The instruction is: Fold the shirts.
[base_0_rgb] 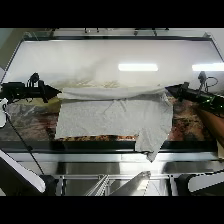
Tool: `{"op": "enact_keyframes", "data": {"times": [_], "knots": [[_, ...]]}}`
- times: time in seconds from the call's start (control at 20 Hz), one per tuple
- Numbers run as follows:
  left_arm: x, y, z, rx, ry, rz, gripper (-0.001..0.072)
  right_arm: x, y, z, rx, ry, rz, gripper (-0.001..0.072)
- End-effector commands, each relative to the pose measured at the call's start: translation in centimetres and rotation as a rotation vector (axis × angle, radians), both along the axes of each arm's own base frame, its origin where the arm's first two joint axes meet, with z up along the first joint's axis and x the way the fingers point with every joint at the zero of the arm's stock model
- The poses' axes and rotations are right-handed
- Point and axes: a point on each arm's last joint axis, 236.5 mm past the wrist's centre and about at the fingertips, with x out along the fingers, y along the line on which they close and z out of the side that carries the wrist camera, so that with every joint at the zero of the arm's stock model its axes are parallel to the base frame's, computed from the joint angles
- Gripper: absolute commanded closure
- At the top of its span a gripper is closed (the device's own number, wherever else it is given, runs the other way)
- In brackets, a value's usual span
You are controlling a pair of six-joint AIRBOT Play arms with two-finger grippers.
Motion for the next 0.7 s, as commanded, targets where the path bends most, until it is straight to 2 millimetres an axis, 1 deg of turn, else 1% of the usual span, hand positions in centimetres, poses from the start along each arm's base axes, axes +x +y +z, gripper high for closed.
{"op": "enact_keyframes", "data": {"times": [0.0,0.1,0.15,0.3,0.35,0.55,0.65], "knots": [[-2.1,-1.5,0.1,-0.009,0.050,-0.103,0.0697,-3.6,1.3,-3.2,-0.023,0.107,0.079,0.0697],[-3.0,-1.7,0.4,-0.024,0.093,-0.129,0.0697,-4.7,1.5,-4.3,-0.034,0.146,0.095,0.0697],[-3.8,-1.4,-0.1,-0.001,0.125,-0.156,0.0697,-5.1,1.4,-4.8,-0.043,0.169,0.102,0.0697],[-6.4,0.3,-3.2,0.151,0.282,-0.205,0.0697,-6.0,0.7,-6.7,-0.096,0.260,0.097,0.0696],[-6.8,0.7,-3.8,0.188,0.301,-0.213,0.0697,-6.1,0.6,-7.0,-0.109,0.266,0.100,0.0696],[-7.0,0.8,-3.9,0.194,0.309,-0.215,0.0697,-5.5,-0.1,-7.8,-0.145,0.276,0.061,0.0696],[-6.6,1.1,-4.3,0.205,0.301,-0.193,0.0697,-5.3,-0.4,-8.1,-0.157,0.277,0.049,0.0696]]}}
